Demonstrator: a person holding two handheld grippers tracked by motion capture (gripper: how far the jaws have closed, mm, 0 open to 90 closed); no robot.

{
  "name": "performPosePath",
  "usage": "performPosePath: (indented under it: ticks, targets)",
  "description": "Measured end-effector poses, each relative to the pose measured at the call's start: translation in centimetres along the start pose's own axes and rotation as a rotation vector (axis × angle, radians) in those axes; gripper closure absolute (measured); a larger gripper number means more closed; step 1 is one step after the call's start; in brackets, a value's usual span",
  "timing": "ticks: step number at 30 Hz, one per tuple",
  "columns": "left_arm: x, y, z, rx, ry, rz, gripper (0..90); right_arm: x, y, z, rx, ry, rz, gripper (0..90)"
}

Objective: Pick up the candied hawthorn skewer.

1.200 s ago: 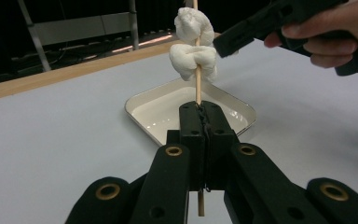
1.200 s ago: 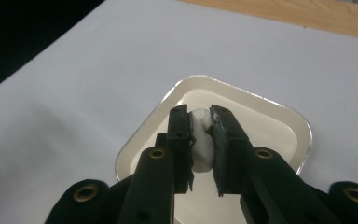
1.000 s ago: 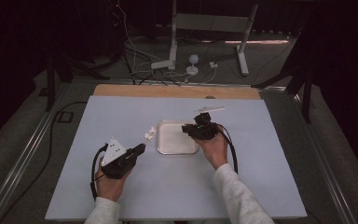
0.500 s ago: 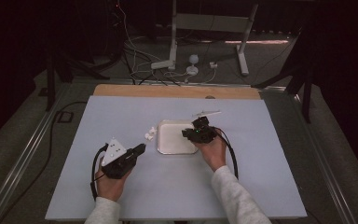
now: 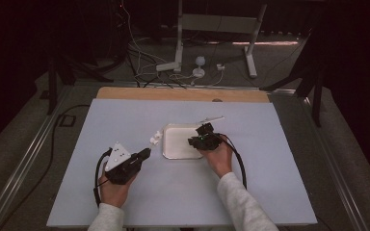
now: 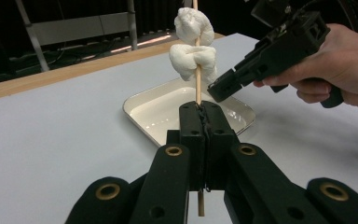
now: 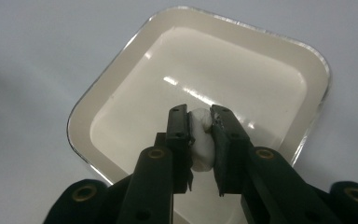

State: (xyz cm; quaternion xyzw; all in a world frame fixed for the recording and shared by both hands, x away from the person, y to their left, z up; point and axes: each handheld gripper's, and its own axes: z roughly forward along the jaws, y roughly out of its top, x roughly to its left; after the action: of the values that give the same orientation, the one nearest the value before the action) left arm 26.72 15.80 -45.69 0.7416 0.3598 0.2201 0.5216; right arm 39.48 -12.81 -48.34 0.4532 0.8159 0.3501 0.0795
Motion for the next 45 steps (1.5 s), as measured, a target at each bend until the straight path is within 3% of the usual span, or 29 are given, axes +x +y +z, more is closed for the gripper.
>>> performPosePath:
  ticks: [3,4,5,6,8,10,11,12,14,17,24,28,34,39,45]
  targets:
    - [0.0,0.0,0.0,0.0,0.0,0.002,89.9,0.0,-0.2,0.3,0.011,-0.007,0.006,74.6]
    - [0.0,0.0,0.0,-0.001,-0.001,0.002,89.9,-0.1,-0.2,0.4,0.013,-0.008,0.005,69.6]
    - [0.0,0.0,0.0,0.0,-0.001,0.002,89.9,-0.1,-0.4,0.5,0.014,-0.025,0.0,59.0]
    - [0.0,0.0,0.0,0.0,-0.001,0.0,89.9,-0.1,-0.4,0.5,0.014,-0.025,0.0,59.0]
    - [0.0,0.0,0.0,0.001,0.001,-0.001,89.9,-0.1,-0.4,0.5,0.012,-0.049,-0.001,49.1]
    - [0.0,0.0,-0.1,-0.001,0.002,0.0,89.9,-0.4,-0.4,0.3,0.003,-0.03,0.031,41.6]
    - [0.0,0.0,-0.1,-0.001,0.001,0.0,89.9,-0.6,-0.4,-0.1,-0.032,-0.006,0.047,32.5]
    - [0.0,0.0,-0.1,-0.001,0.003,0.0,89.9,-0.6,-0.4,-0.1,-0.032,-0.006,0.047,32.5]
    - [0.0,0.0,0.0,0.0,0.002,-0.001,89.9,-0.5,-0.3,-1.0,-0.069,-0.011,0.04,22.0]
    - [0.0,0.0,0.0,0.0,0.002,-0.001,89.9,-0.4,-0.1,-1.7,-0.092,-0.001,0.046,16.3]
    - [-0.1,0.0,0.1,0.005,-0.001,0.0,89.9,0.5,1.2,-4.0,-0.151,0.095,0.026,0.8]
    - [0.0,-0.1,0.1,0.004,-0.001,-0.006,89.9,1.0,1.9,-4.8,-0.169,0.099,0.005,0.0]
    - [0.0,-0.1,0.1,-0.002,-0.005,-0.014,89.9,2.1,3.1,-6.4,-0.229,0.164,-0.006,0.0]
    - [-0.1,-0.1,0.2,-0.003,-0.004,-0.015,89.9,3.4,4.1,-7.2,-0.24,0.212,-0.043,0.0]
    - [-0.1,-0.1,0.3,-0.003,-0.008,-0.016,89.9,4.5,5.0,-7.3,-0.243,0.248,-0.049,0.0]
